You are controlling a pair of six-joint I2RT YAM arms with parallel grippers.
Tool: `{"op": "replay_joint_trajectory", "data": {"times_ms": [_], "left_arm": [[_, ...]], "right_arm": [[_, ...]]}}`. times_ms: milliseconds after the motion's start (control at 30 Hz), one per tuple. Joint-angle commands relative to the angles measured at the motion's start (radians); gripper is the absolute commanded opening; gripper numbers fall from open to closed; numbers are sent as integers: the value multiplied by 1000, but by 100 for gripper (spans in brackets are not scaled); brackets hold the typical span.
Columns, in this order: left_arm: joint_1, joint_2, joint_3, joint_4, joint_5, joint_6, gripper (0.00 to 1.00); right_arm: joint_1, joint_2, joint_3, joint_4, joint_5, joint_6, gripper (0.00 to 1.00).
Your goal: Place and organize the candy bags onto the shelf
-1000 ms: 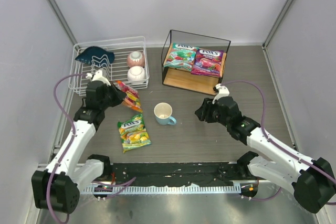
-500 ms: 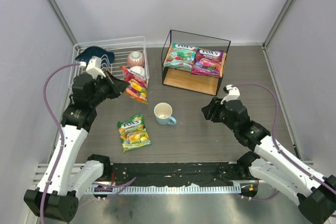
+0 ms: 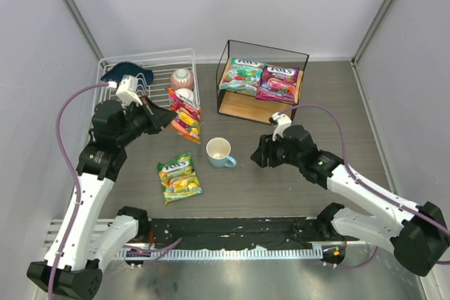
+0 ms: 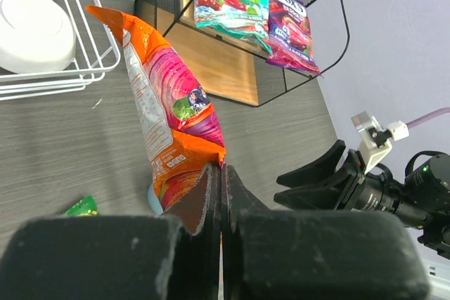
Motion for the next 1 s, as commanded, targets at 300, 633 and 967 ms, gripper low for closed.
{"op": "replay_joint_trajectory", "data": {"times_ms": [300, 633, 967], "left_arm": [[-2, -24, 45, -26, -11, 65, 0], [-2, -15, 48, -38, -6, 82, 0], [-2, -15, 40, -30, -12, 83, 0]], "right_arm": [[238, 201, 66, 222, 85, -212, 58], [252, 321, 121, 288, 166, -281, 58], [252, 401, 155, 285, 47, -286, 58]]}}
